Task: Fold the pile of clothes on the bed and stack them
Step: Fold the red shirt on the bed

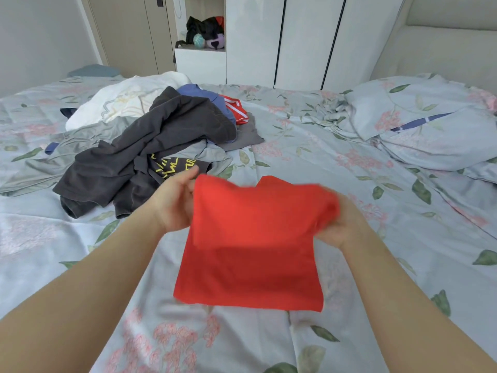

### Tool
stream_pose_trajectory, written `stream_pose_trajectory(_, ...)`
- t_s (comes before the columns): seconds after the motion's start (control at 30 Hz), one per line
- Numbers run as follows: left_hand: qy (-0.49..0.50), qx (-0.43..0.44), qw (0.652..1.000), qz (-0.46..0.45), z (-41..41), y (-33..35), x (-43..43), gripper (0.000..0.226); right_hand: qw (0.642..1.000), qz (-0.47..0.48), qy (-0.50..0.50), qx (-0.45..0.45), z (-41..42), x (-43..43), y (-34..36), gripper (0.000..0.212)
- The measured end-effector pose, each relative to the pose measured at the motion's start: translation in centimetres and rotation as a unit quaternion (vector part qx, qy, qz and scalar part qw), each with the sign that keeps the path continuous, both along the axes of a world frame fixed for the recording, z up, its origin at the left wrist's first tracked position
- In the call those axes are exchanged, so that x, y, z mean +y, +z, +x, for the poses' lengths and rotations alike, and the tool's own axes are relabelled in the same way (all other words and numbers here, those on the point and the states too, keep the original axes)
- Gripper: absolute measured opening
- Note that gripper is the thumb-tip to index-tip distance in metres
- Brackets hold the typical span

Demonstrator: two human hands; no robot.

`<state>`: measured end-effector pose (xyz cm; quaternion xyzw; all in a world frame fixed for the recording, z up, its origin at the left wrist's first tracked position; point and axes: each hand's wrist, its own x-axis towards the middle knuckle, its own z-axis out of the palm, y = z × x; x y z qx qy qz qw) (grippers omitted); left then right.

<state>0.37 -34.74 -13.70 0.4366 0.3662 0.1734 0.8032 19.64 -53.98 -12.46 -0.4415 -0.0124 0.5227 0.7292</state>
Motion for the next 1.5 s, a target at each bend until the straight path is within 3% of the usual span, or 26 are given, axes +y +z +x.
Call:
stream_pose_trajectory(0.03,0.013,-0.021,0.999,-0.047,1.1,0.0,0.6,0.055,0.994,0.054,-0.060,0.069,0.5,1.1,0.1,0.034)
stream_pose_trajectory(0.1,0.024,0.041,0.997,-0.056,2.8,-0.7,0.6,0.064,0.972,0.101,-0.158,0.140,1.4,2.9,-0.5,0.039)
stream_pose_trajectory(0.13,0.020,0.094,0.995,-0.033,3.1,-1.4,0.3,0.062,0.974,0.077,-0.171,0.125,1.5,3.2,-1.1,0.048)
stream_pose_trajectory(0.2,-0.006,0.165,0.986,0.011,3.1,-2.8,-0.6,0.054,0.990,-0.056,-0.124,-0.031,1.1,2.9,-2.9,0.038)
stream_pose_trajectory(0.27,-0.003,0.194,0.979,0.067,2.4,-4.3,-0.9,0.060,0.958,-0.185,-0.083,-0.202,0.1,2.2,-5.0,0.008)
stream_pose_trajectory(0.33,0.023,0.200,0.974,0.102,1.1,-5.1,-1.3,0.069,0.925,-0.245,-0.068,-0.282,-0.3,1.0,-7.1,0.015)
stream_pose_trajectory(0.6,-0.045,0.218,0.964,0.148,-4.1,-6.0,-5.7,0.028,0.902,-0.257,0.018,-0.348,-3.8,-2.7,-7.5,0.008)
stream_pose_trajectory(0.8,0.101,0.129,0.952,0.257,-5.3,-6.5,-9.2,0.011,0.902,-0.218,-0.094,-0.360,-5.0,-5.2,-7.2,0.016)
stream_pose_trajectory(0.9,0.086,0.184,0.917,0.344,-5.6,-7.2,-10.1,0.009,0.905,-0.235,-0.054,-0.351,-5.8,-6.3,-8.2,0.012)
stream_pose_trajectory(1.03,0.015,0.271,0.884,0.380,-5.5,-7.1,-10.0,0.014,0.883,-0.262,-0.004,-0.390,-5.9,-6.3,-8.1,0.011)
stream_pose_trajectory(1.17,-0.020,0.308,0.882,0.355,-6.0,-7.3,-9.4,0.020,0.849,-0.310,0.035,-0.427,-5.9,-6.4,-7.9,0.015)
stream_pose_trajectory(1.27,0.016,0.295,0.907,0.302,-5.4,-6.8,-8.7,0.029,0.840,-0.321,0.034,-0.437,-5.2,-5.9,-7.8,0.006)
stream_pose_trajectory(1.4,0.023,0.209,0.966,0.151,-3.4,-5.2,-7.0,0.031,0.889,-0.284,0.005,-0.359,-3.8,-3.9,-7.6,0.033)
stream_pose_trajectory(1.5,0.019,0.198,0.978,0.067,-2.1,-5.1,-5.4,0.028,0.913,-0.273,0.018,-0.303,-2.4,-2.1,-7.6,0.040)
